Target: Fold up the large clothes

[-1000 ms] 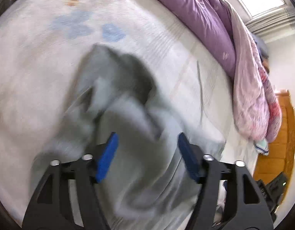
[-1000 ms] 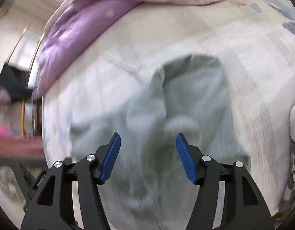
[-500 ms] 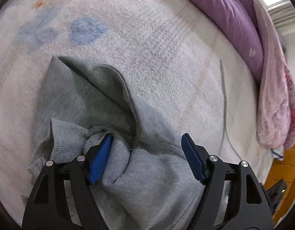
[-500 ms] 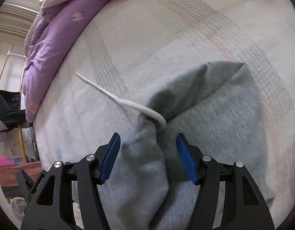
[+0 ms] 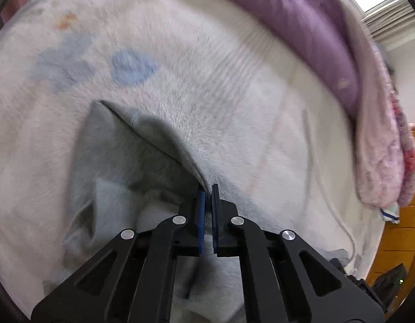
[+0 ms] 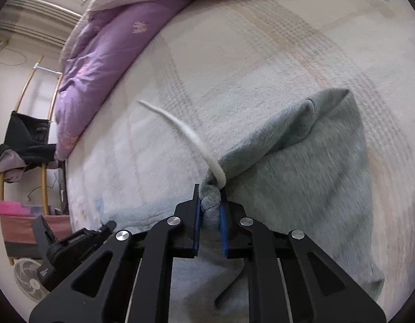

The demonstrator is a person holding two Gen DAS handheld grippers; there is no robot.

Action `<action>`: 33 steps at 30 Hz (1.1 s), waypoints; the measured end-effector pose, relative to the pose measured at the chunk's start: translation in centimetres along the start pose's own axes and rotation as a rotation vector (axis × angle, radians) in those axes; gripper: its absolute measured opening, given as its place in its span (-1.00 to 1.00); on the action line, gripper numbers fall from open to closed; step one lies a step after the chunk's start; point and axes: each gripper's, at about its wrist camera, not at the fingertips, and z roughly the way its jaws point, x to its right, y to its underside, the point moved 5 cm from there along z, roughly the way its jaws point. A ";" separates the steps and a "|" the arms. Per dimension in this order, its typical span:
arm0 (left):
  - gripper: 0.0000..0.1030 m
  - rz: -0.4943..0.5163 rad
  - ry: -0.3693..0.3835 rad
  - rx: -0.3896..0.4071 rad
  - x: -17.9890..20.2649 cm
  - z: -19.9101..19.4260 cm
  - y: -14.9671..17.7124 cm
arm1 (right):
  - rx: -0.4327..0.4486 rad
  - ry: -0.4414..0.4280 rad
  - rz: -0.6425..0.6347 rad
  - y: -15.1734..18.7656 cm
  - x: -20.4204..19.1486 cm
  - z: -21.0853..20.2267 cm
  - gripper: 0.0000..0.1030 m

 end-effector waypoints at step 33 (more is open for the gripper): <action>-0.93 0.001 0.000 -0.239 -16.7 -11.0 29.1 | -0.178 0.226 0.078 29.0 11.2 -9.9 -0.80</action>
